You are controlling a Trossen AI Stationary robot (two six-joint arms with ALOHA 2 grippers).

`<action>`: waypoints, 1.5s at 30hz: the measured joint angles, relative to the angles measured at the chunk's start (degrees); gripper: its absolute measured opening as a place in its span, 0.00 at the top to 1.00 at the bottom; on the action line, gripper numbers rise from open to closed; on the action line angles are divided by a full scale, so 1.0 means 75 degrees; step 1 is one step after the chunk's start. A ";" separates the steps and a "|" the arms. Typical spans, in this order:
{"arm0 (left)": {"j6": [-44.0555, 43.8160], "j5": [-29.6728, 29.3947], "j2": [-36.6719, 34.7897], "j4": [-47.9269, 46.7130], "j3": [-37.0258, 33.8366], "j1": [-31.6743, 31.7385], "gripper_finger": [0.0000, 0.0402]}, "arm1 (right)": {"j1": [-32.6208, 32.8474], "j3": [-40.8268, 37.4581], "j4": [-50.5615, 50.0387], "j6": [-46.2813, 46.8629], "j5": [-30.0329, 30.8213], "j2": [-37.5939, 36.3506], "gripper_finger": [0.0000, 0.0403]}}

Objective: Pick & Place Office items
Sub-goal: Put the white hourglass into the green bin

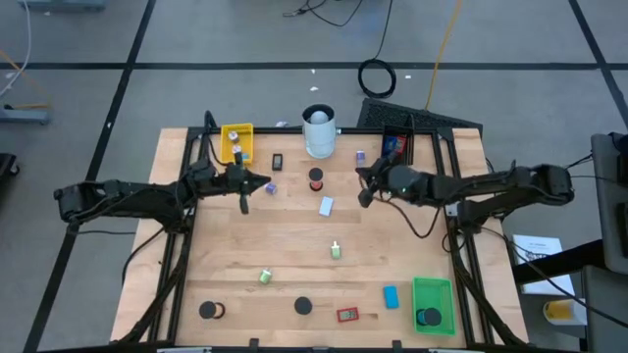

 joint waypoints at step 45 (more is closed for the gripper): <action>-0.0244 -0.0143 0.0000 -0.0001 0.0000 -0.0016 0.92 | 0.3146 0.3239 -0.0673 -0.0604 -0.1066 0.3418 0.39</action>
